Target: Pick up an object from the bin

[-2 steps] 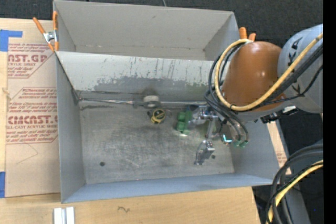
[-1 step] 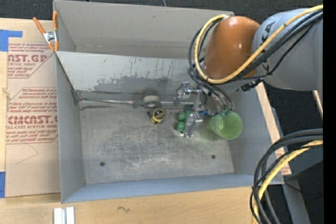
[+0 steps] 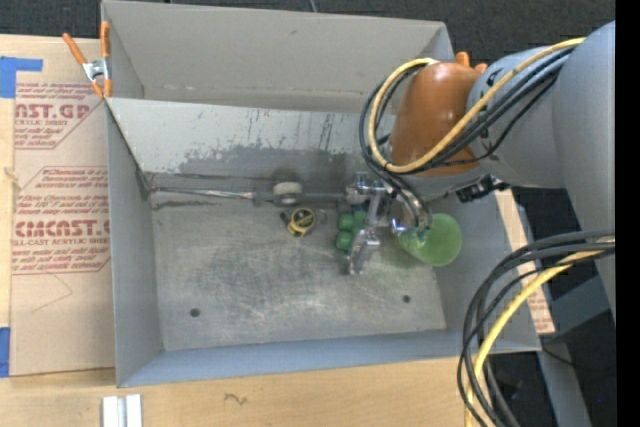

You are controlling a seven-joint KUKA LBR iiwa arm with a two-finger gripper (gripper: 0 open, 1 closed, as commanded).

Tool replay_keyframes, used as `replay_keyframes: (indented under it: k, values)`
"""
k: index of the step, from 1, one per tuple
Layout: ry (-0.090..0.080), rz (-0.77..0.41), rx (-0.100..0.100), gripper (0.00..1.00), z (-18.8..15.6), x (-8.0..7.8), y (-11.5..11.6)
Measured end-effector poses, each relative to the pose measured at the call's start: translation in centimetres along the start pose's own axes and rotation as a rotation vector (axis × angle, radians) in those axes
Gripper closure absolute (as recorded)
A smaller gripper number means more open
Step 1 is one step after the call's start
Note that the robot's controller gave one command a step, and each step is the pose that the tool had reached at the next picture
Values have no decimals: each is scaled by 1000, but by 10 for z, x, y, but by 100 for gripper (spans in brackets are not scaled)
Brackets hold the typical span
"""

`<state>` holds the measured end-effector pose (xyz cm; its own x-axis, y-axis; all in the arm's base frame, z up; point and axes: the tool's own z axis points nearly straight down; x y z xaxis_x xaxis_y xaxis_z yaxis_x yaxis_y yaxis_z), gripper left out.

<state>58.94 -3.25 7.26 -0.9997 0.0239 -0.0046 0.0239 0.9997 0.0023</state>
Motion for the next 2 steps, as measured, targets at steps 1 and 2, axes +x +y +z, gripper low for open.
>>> replay_keyframes:
  k: [1, 2]
  values:
    - [0, -1, 1, 100, -2, 0, 0]
    - [-5, -21, 1, 100, -92, 13, 22]
